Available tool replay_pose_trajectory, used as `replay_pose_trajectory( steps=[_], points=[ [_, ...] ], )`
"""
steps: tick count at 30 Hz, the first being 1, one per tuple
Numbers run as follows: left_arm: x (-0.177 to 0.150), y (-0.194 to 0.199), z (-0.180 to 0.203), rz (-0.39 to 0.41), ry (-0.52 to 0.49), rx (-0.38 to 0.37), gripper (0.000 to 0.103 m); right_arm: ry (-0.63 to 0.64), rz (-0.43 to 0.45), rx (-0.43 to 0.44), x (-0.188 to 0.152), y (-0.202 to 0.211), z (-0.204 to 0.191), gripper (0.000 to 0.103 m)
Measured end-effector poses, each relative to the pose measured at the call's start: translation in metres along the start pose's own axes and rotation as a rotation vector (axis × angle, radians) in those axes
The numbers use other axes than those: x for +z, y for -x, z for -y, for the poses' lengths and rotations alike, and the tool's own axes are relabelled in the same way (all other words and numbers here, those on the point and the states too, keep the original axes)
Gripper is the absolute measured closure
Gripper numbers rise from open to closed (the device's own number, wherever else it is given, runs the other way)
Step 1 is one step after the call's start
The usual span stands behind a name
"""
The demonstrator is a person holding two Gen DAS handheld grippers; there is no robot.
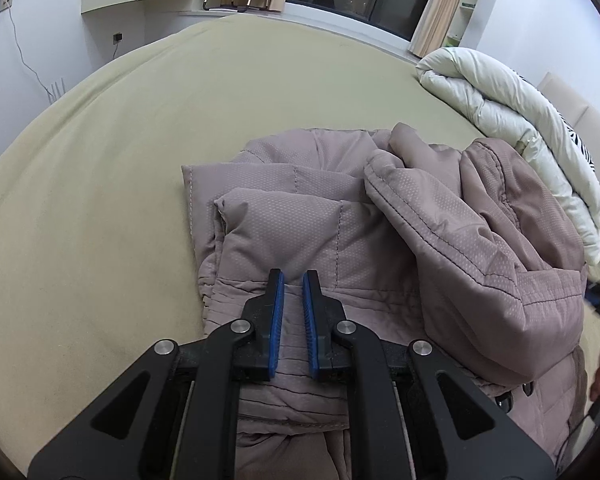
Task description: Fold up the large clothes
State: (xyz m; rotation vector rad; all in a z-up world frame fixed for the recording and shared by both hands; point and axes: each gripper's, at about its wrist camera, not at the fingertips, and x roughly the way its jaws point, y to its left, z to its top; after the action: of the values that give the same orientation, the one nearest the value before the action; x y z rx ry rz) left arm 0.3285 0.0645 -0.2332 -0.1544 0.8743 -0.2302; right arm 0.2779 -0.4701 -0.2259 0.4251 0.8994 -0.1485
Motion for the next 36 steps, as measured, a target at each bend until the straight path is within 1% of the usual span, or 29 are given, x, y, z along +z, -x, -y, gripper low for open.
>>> replay_pose_trajectory(
  steps=[1, 3, 6, 8, 10, 11, 13, 14, 16, 19, 21, 24, 26, 27, 29, 30, 31, 33, 35, 36],
  points=[
    [-0.001, 0.000, 0.001, 0.001, -0.005, 0.001, 0.093, -0.002, -0.032, -0.002, -0.007, -0.015, 0.006, 0.046],
    [-0.003, 0.002, 0.001, 0.001, -0.017, 0.008, 0.093, 0.041, 0.020, -0.010, -0.016, -0.020, 0.006, 0.042],
    [-0.003, 0.006, -0.001, -0.006, -0.020, 0.007, 0.093, 0.047, -0.003, -0.022, -0.012, -0.017, 0.004, 0.042],
    [0.001, 0.017, -0.004, -0.014, 0.000, -0.025, 0.093, 0.005, -0.011, -0.036, -0.007, -0.001, 0.007, 0.042],
    [0.003, 0.037, -0.011, -0.010, 0.039, -0.053, 0.093, -0.033, 0.052, -0.013, -0.009, 0.033, 0.009, 0.041],
    [0.001, 0.056, -0.014, 0.003, 0.042, -0.046, 0.093, -0.029, 0.085, 0.005, -0.011, 0.050, 0.009, 0.037],
    [-0.007, 0.084, -0.018, 0.027, 0.032, -0.033, 0.093, 0.005, 0.136, 0.025, -0.029, 0.086, 0.005, 0.014],
    [-0.014, 0.099, -0.021, 0.028, 0.028, -0.031, 0.093, 0.023, 0.148, 0.028, -0.040, 0.099, 0.005, 0.011],
    [-0.033, 0.128, -0.029, 0.017, 0.026, -0.028, 0.093, 0.059, 0.151, 0.043, -0.067, 0.126, 0.005, 0.009],
    [-0.072, 0.166, -0.041, -0.021, 0.025, -0.022, 0.093, 0.073, 0.100, 0.042, -0.110, 0.157, 0.015, 0.009],
    [-0.107, 0.192, -0.052, -0.062, 0.026, -0.021, 0.093, 0.042, 0.075, 0.052, -0.137, 0.175, 0.026, 0.009],
    [-0.150, 0.221, -0.069, -0.104, 0.081, -0.004, 0.092, -0.029, 0.030, 0.055, -0.176, 0.198, 0.051, 0.007],
    [-0.178, 0.239, -0.076, -0.135, 0.096, 0.013, 0.091, -0.066, 0.002, 0.045, -0.201, 0.209, 0.064, 0.007],
    [-0.187, 0.247, -0.078, -0.141, 0.107, 0.014, 0.087, -0.083, -0.010, 0.037, -0.214, 0.214, 0.069, 0.007],
    [-0.206, 0.263, -0.082, -0.155, 0.136, -0.001, 0.061, -0.112, -0.037, 0.025, -0.231, 0.220, 0.079, 0.006],
    [-0.215, 0.270, -0.083, -0.153, 0.143, -0.006, 0.027, -0.127, -0.049, 0.016, -0.238, 0.222, 0.083, 0.004],
    [-0.224, 0.278, -0.081, -0.146, 0.141, -0.010, 0.011, -0.134, -0.057, 0.013, -0.244, 0.225, 0.085, 0.002],
    [-0.238, 0.288, -0.076, -0.148, 0.102, -0.020, 0.011, -0.138, -0.063, 0.012, -0.255, 0.230, 0.086, 0.001],
    [-0.248, 0.292, -0.073, -0.161, 0.073, -0.014, 0.011, -0.135, -0.079, 0.015, -0.261, 0.233, 0.085, 0.001],
    [-0.256, 0.294, -0.070, -0.178, 0.066, -0.026, 0.011, -0.134, -0.091, 0.020, -0.264, 0.234, 0.085, 0.001]
  ],
)
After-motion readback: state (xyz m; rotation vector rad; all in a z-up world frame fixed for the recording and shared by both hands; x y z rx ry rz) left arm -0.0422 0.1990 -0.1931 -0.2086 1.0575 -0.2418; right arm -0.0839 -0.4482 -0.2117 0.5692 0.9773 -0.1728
